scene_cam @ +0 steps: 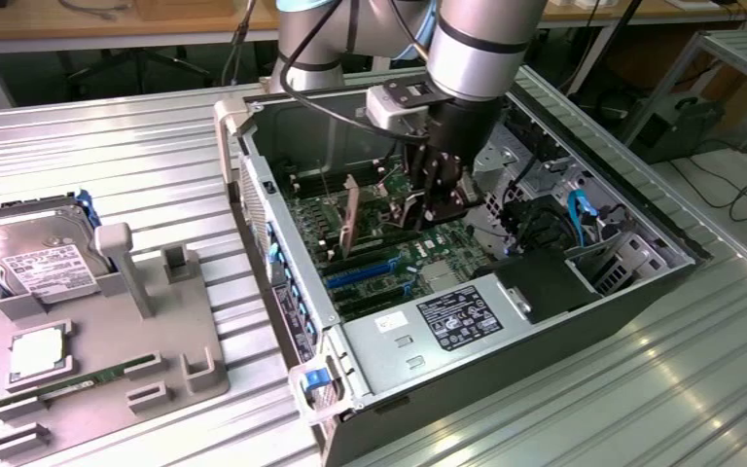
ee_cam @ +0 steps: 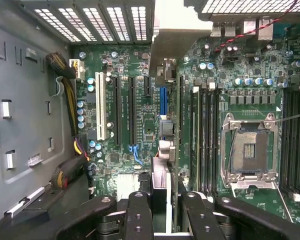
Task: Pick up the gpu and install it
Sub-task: 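Insert the gpu into the slot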
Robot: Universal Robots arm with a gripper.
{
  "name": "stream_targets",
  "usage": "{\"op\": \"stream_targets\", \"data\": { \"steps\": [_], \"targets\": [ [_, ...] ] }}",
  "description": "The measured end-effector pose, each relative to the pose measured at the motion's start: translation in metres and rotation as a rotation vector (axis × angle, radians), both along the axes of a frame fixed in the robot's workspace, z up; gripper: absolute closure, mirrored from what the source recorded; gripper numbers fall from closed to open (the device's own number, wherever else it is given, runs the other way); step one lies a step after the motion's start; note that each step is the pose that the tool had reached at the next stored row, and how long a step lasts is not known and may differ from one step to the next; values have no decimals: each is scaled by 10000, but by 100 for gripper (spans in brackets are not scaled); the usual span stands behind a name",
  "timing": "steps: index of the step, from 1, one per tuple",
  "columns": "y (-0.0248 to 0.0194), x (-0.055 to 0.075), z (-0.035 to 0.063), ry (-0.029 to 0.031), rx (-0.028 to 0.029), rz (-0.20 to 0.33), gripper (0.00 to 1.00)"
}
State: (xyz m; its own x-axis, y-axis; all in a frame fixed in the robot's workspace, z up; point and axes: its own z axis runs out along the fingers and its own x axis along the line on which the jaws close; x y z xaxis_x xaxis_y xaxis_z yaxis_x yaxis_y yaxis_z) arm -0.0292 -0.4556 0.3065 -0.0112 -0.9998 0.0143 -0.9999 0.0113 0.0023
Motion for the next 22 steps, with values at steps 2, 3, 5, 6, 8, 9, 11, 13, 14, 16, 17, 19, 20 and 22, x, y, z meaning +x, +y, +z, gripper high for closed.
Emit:
{"op": "stream_targets", "data": {
  "steps": [2, 3, 5, 6, 8, 9, 11, 13, 14, 16, 17, 19, 20, 22],
  "targets": [
    [0, 0, -28, 0, 0, 0, 72],
    [0, 0, -34, 1, 0, 0, 72],
    [0, 0, -46, 1, -1, 0, 72],
    [0, 0, -53, 0, 0, 1, 72],
    [0, 0, -66, 0, 0, 1, 72],
    [0, 0, -75, 0, 1, 1, 72],
    [0, -1, -95, 0, 3, 0, 72],
    [0, -1, -108, 0, 3, 0, 72],
    [0, -1, -108, 1, -1, 0, 72],
    [0, -1, -108, 1, -3, 0, 72],
    [0, -1, -109, 1, -2, 0, 72],
    [0, -1, -109, 1, -2, 0, 72],
    [0, -1, -109, 1, -2, 0, 72],
    [0, -1, -109, 0, -1, 0, 72]
  ]
}}
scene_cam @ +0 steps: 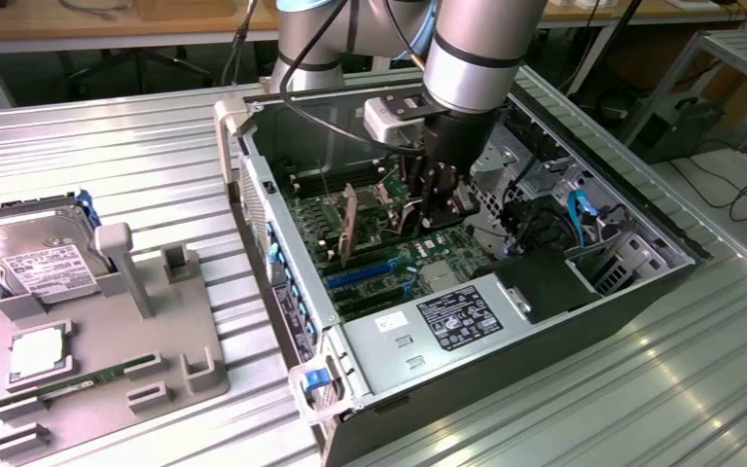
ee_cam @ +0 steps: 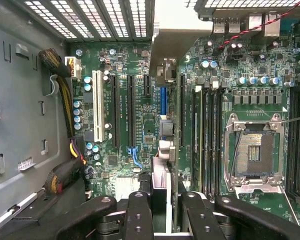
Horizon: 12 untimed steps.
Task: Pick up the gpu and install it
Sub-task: 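Insert the gpu into the slot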
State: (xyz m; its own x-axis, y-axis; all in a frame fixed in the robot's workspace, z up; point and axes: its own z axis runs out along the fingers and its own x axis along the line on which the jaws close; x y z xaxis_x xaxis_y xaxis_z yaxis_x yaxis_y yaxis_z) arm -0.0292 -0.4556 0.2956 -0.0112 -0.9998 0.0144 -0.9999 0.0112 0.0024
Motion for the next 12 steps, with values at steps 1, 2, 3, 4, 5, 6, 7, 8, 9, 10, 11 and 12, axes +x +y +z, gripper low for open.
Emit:
{"op": "stream_targets", "data": {
  "steps": [1, 2, 3, 4, 5, 6, 7, 8, 9, 10, 11, 12],
  "targets": [
    [0, 0, 0, 0, 0, 0, 72],
    [0, 0, 0, 0, 3, 1, 72],
    [0, -1, -4, 0, 41, -1, 72],
    [0, 0, -9, 0, 112, -1, 72],
    [0, 0, -14, 0, 171, 0, 72],
    [1, 0, -25, -1, 205, -1, 72],
    [0, -1, -35, -1, 207, -1, 72],
    [0, -9, -44, 0, 206, -1, 72],
    [0, -24, -54, 0, 205, 0, 72],
    [0, -39, -65, 0, 205, 0, 72],
    [0, -55, -76, 0, 205, 0, 72],
    [1, -67, -87, -1, 206, 0, 72]
  ]
}}
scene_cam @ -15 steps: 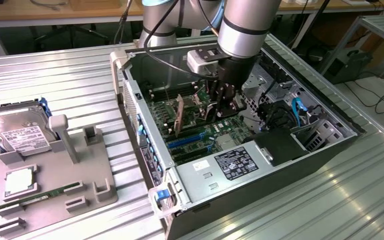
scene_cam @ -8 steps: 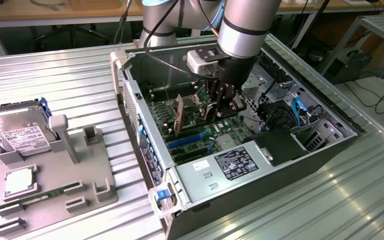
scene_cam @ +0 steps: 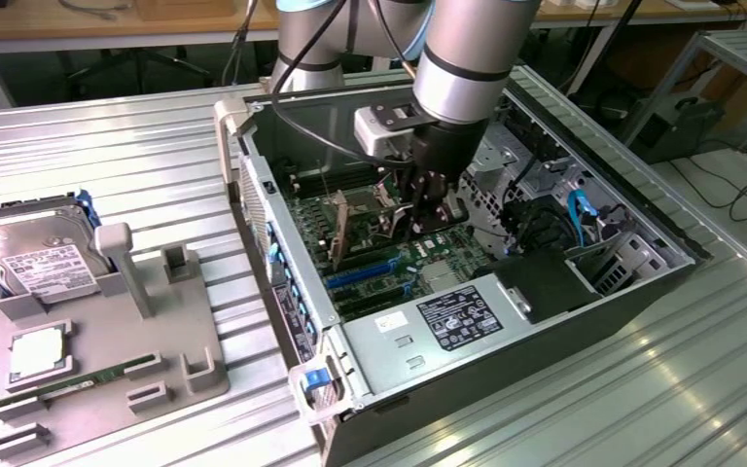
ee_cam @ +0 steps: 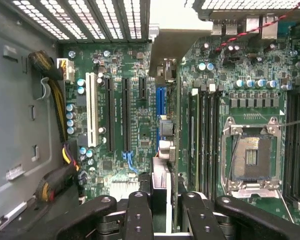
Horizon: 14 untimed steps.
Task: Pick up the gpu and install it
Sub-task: 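Insert the gpu into the slot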
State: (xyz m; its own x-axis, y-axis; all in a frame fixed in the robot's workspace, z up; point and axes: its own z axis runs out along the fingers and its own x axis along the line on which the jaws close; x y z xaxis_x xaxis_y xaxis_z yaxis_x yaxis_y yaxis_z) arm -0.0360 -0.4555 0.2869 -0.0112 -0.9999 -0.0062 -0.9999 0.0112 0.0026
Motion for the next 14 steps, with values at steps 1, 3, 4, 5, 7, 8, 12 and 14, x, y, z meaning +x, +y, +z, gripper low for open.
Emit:
{"op": "stream_targets", "data": {
  "steps": [1, 3, 4, 5, 7, 8, 12, 14],
  "targets": [
    [0, -12, -8, 1, -1, 0, 72],
    [0, -26, -19, 1, -2, 0, 72],
    [-1, -25, -20, 1, -3, 1, 72],
    [0, -25, -20, 2, -3, 1, 72],
    [0, -26, -21, 1, -1, 0, 72],
    [0, -26, -21, 1, -1, 0, 72],
    [0, -26, -21, 1, -1, 0, 72],
    [0, -26, -21, 1, -1, 0, 72]
  ]
}}
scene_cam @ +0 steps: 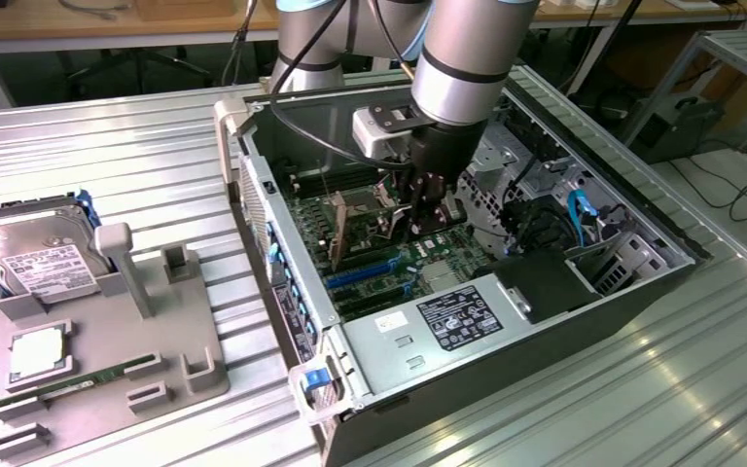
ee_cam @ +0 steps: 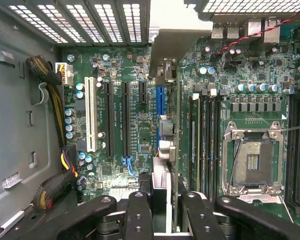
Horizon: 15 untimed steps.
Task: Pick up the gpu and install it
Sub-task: 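Insert the gpu into the slot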
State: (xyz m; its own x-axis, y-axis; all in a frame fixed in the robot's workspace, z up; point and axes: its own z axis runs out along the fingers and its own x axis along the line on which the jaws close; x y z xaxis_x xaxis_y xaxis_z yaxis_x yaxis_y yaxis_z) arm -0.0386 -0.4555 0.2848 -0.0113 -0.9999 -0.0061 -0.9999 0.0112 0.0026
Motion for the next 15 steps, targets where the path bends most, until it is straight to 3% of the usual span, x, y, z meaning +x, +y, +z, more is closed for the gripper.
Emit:
{"op": "stream_targets", "data": {
  "steps": [7, 11, 15],
  "targets": [
    [0, -4, 0, 0, 0, 0, 72],
    [0, -78, -11, 0, -1, 0, 72],
    [4, -87, -72, 0, 0, 7, 72]
  ]
}}
